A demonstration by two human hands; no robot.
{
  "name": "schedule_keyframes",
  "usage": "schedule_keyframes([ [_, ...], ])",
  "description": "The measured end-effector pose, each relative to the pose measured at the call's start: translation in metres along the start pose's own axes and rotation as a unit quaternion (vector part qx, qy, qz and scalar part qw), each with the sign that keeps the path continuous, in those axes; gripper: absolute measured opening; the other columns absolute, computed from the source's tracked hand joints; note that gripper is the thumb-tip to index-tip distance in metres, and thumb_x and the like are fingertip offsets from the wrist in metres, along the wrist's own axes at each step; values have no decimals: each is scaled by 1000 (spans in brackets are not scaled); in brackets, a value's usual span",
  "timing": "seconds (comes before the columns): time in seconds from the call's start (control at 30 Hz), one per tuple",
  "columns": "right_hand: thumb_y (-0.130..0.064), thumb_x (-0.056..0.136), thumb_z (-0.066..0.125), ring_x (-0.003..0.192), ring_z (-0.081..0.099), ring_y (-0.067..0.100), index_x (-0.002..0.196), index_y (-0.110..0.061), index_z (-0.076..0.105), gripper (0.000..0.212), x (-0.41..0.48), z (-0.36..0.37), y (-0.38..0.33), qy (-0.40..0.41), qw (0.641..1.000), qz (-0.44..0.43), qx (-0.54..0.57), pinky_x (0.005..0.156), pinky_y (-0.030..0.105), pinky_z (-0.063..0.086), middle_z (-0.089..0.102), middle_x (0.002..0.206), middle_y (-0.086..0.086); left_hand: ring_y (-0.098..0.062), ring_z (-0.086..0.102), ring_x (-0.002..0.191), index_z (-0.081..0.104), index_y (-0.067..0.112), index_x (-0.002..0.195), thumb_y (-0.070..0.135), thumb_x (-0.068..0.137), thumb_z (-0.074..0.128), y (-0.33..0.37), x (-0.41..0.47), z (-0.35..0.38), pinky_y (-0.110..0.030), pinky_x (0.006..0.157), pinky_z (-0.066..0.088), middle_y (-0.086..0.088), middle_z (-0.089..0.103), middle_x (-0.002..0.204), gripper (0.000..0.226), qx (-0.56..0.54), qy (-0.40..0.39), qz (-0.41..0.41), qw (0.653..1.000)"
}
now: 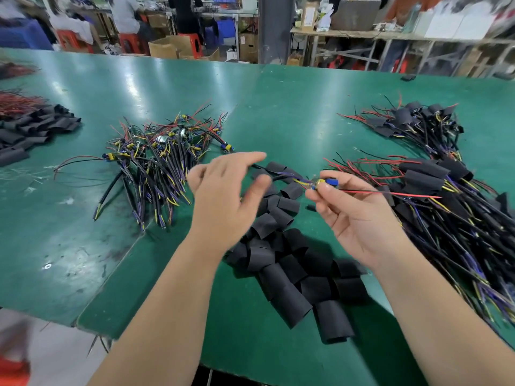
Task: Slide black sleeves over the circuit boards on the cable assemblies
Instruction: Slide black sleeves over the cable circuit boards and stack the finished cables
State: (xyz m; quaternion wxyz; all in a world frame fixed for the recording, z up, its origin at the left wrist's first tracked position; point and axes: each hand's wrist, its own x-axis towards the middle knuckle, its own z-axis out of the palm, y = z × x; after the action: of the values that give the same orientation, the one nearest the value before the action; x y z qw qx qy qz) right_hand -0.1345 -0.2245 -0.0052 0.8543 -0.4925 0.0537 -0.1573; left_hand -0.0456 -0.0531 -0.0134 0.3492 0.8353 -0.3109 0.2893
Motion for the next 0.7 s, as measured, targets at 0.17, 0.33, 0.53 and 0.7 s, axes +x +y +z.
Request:
schedule_keyframes([
  [0.17, -5, 69, 64, 65, 70, 11, 92, -9, 65, 23, 1, 3, 9, -6, 999, 37, 26, 55, 15, 52, 71, 72, 5, -18, 67, 97, 74, 12, 93, 30, 87, 62, 22, -3, 16, -37, 89, 41, 2, 73, 101, 23, -62, 4, 143, 988],
  [0.33, -11, 69, 66, 61, 69, 12, 92, -14, 67, 23, 3, 1, 12, -1, 998, 52, -21, 51, 15, 49, 71, 73, 1, -21, 64, 83, 72, 5, 88, 14, 82, 70, 19, -7, 21, -37, 79, 49, -3, 71, 89, 12, -116, -13, 103, 988],
  [0.53, 3, 74, 62, 76, 66, 14, 116, -19, 62, 48, 4, -9, 8, -77, 995, 41, -49, 60, 19, 49, 71, 80, 1, 7, 57, 74, 73, 5, 81, 4, 76, 76, 13, -4, 24, -6, 71, 40, 10, 64, 77, 6, -204, 1, -23, 979],
  [0.7, 21, 84, 40, 91, 68, 16, 109, -16, 62, 50, 13, -23, 11, 73, 897, -90, -427, 74, 10, 47, 70, 87, -10, 12, 56, 75, 73, 9, 79, 6, 76, 77, 14, -4, 21, -4, 71, 39, 17, 61, 75, 6, -193, 20, -14, 981],
])
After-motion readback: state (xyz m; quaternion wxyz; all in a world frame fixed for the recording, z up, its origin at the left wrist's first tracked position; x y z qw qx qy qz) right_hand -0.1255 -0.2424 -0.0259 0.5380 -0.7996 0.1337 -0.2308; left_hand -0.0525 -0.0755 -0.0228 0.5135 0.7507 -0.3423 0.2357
